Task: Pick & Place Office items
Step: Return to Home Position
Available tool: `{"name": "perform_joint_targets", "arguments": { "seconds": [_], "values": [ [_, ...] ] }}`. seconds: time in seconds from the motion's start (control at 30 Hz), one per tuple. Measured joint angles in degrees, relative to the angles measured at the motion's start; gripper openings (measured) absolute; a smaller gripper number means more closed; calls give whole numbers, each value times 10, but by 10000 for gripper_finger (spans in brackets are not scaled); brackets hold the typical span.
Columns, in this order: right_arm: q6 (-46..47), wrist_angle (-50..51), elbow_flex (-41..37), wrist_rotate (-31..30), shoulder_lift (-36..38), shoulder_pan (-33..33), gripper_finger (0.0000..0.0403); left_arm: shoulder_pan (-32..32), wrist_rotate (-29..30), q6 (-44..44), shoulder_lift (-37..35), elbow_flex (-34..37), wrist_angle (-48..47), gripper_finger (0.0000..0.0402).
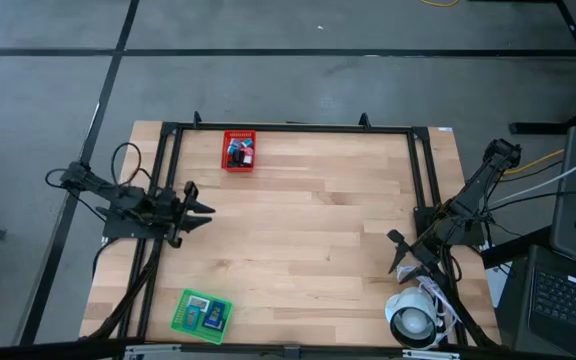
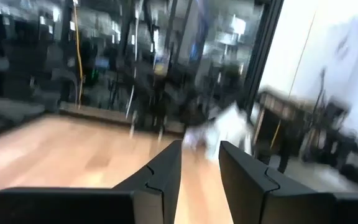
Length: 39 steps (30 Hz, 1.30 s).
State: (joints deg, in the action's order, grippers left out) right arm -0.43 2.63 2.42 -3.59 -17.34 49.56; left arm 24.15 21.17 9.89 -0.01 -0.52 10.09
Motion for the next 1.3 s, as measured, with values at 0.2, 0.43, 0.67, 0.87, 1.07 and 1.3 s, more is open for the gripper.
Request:
{"name": "perform_joint_targets", "arguments": {
  "seconds": [0.2,0.43,0.67,0.87,1.07,1.3],
  "values": [
    [0,0,0,0,0,0,183,10,-20,0,8,0,-67,100],
    [20,0,0,0,0,0,183,10,-67,0,9,0,-73,104],
    [44,0,0,0,0,0,183,4,-99,0,9,0,-77,101],
    [43,0,0,0,0,0,183,-3,-119,0,9,0,-78,100],
    [58,0,0,0,0,0,183,-3,-119,0,9,0,-79,99],
    [58,0,0,0,0,0,183,-3,-119,0,9,0,-80,104]
  ]
}}
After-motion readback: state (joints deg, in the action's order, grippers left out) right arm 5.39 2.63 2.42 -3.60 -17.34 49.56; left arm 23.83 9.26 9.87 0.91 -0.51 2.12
